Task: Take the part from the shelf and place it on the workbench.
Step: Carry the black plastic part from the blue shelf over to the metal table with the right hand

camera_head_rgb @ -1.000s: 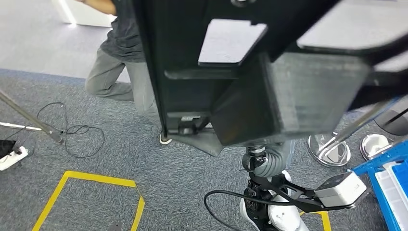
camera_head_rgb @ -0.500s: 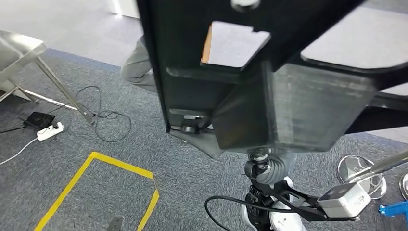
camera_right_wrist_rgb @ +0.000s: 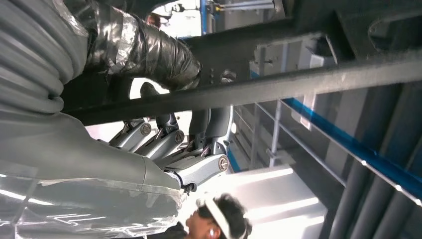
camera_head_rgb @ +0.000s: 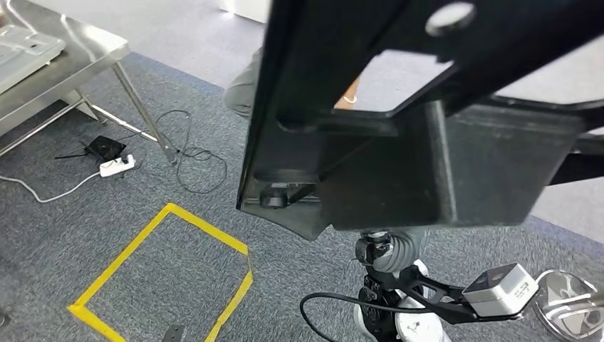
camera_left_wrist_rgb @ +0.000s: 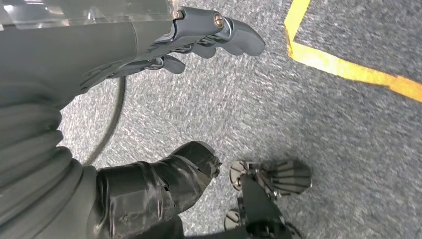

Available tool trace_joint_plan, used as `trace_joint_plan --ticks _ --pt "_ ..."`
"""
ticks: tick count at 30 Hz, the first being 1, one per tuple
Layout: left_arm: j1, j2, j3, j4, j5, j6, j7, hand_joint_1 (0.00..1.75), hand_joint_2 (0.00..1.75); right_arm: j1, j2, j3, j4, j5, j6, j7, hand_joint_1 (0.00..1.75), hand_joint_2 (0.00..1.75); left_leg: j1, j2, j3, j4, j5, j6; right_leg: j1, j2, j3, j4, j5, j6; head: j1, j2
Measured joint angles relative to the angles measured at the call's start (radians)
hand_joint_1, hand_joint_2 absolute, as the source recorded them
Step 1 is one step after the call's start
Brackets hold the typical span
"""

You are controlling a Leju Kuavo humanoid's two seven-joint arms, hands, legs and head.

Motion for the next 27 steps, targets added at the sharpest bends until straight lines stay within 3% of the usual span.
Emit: trace_joint_plan --ticks 1,3,5,6,7,8,9,11,13,15,16,18,20,22,23,24,25,27 --pt "0.003 0.0 -0.001 0.0 -0.002 0.001 -0.001 0.0 1.75 -0.002 0.0 0.0 0.0 0.01 0.002 0.005 1.75 1.75 0.002 -0.011 0.005 -0.006 0.002 0.005 -0.002 0.008 0.002 0.005 -0.006 0.006 0.001 0.0" --pt "0.008 -0.001 -0.002 0.0 -0.005 0.002 -0.002 0.0 1.75 -0.006 0.0 0.0 -0.002 0.028 0.005 0.016 1.75 1.75 0.007 -0.029 0.017 -0.016 0.005 0.017 -0.007 0.052 -0.019 0.063 -0.044 0.013 0.003 0.0" --pt "0.009 -0.001 -0.003 0.0 -0.006 0.003 -0.002 0.0 1.75 -0.006 -0.001 0.0 -0.002 0.035 0.007 0.025 1.75 1.75 0.008 -0.048 0.018 -0.017 0.004 0.024 -0.009 0.096 -0.08 0.188 -0.101 0.015 0.006 0.0" --pt "0.009 -0.001 -0.003 0.0 -0.005 0.003 -0.002 0.0 1.75 -0.004 -0.001 0.0 -0.002 0.036 0.007 0.028 1.75 1.75 0.007 -0.061 0.018 -0.016 0.004 0.026 -0.009 0.103 -0.112 0.243 -0.118 0.017 0.008 0.0" --pt "0.01 -0.002 -0.004 0.0 -0.003 0.002 -0.002 0.0 1.75 -0.002 -0.002 0.0 -0.002 0.037 0.006 0.031 1.75 1.75 0.007 -0.075 0.017 -0.014 0.003 0.026 -0.01 0.106 -0.13 0.269 -0.117 0.018 0.008 0.0" --pt "0.012 -0.003 -0.004 0.0 -0.001 0.0 -0.002 0.0 1.75 -0.001 -0.002 0.0 -0.002 0.037 0.004 0.033 1.75 1.75 0.008 -0.09 0.017 -0.011 0.002 0.025 -0.011 0.108 -0.13 0.257 -0.095 0.018 0.008 0.0" --pt "0.014 -0.005 -0.004 0.0 0.003 -0.003 -0.001 0.0 1.75 -0.001 -0.003 0.0 -0.002 0.037 0.002 0.034 1.75 1.75 0.009 -0.105 0.017 -0.006 0.0 0.022 -0.013 0.113 -0.111 0.21 -0.058 0.018 0.009 0.0" --pt "0.016 -0.01 -0.004 0.0 0.009 -0.009 0.002 0.0 1.75 0.0 -0.003 0.0 -0.002 0.036 -0.001 0.035 1.75 1.75 0.011 -0.132 0.012 0.008 -0.006 0.013 -0.02 0.155 -0.057 0.085 -0.002 0.018 0.009 0.0" --pt "0.016 -0.012 -0.004 0.0 0.011 -0.011 0.006 0.0 1.75 0.002 -0.003 0.0 -0.003 0.033 -0.002 0.036 1.75 1.75 0.013 -0.155 0.001 0.016 -0.008 0.001 -0.022 0.193 -0.033 0.028 0.007 0.014 0.01 0.0" --pt "0.019 -0.011 -0.004 0.0 0.021 -0.021 0.012 0.0 1.75 0.003 -0.003 -0.001 -0.003 0.032 -0.002 0.037 1.75 1.75 0.017 -0.176 -0.008 0.014 -0.004 -0.013 -0.019 0.184 -0.031 0.025 0.007 0.003 0.01 0.0" --pt "0.021 -0.011 -0.004 0.0 0.033 -0.03 0.016 0.0 1.75 0.002 -0.003 -0.001 -0.001 0.032 -0.002 0.038 1.75 1.75 0.018 -0.171 -0.011 0.017 -0.005 -0.018 -0.018 0.172 -0.027 0.021 0.009 -0.004 0.009 0.0" --pt "0.023 -0.01 -0.004 0.0 0.06 -0.052 0.015 0.0 1.75 0.001 -0.003 -0.001 0.001 0.035 -0.01 0.044 1.75 1.75 0.016 -0.121 -0.036 0.064 -0.032 -0.025 -0.02 0.146 -0.02 0.011 0.013 -0.017 0.002 0.0" --pt "0.021 -0.01 -0.002 0.0 0.08 -0.06 0.0 0.0 1.75 0.006 -0.004 -0.002 0.003 0.037 -0.024 0.054 1.75 1.75 0.014 -0.06 -0.093 0.178 -0.089 -0.03 -0.016 0.116 -0.017 0.008 0.012 -0.025 -0.004 0.0" --pt "0.02 -0.009 0.002 0.0 0.091 -0.052 -0.019 0.0 1.75 0.015 -0.006 -0.004 0.003 0.031 -0.036 0.065 1.75 1.75 0.016 -0.044 -0.141 0.269 -0.117 -0.034 -0.012 0.089 -0.017 0.009 0.008 -0.028 -0.004 0.0" --pt "0.021 -0.009 0.004 0.0 0.096 -0.047 -0.024 0.0 1.75 0.019 -0.007 -0.006 0.003 0.024 -0.038 0.068 1.75 1.75 0.016 -0.042 -0.141 0.269 -0.107 -0.034 -0.012 0.079 -0.016 0.01 0.006 -0.028 -0.004 0.0" --pt "0.024 -0.009 0.005 0.0 0.099 -0.041 -0.027 0.0 1.75 0.022 -0.008 -0.009 0.003 0.016 -0.039 0.07 1.75 1.75 0.016 -0.039 -0.12 0.231 -0.081 -0.034 -0.011 0.072 -0.015 0.011 0.004 -0.026 -0.004 0.0" --pt "0.026 -0.009 0.006 0.0 0.1 -0.037 -0.027 0.0 1.75 0.023 -0.009 -0.011 0.003 0.007 -0.038 0.07 1.75 1.75 0.016 -0.034 -0.084 0.165 -0.049 -0.031 -0.011 0.067 -0.013 0.012 0.001 -0.023 -0.004 0.0" --pt "0.029 -0.01 0.006 0.0 0.097 -0.031 -0.022 0.0 1.75 0.024 -0.011 -0.017 0.002 -0.004 -0.034 0.07 1.75 1.75 0.01 -0.023 -0.018 0.049 -0.013 -0.021 -0.008 0.059 -0.011 0.013 -0.004 -0.016 -0.004 0.0"
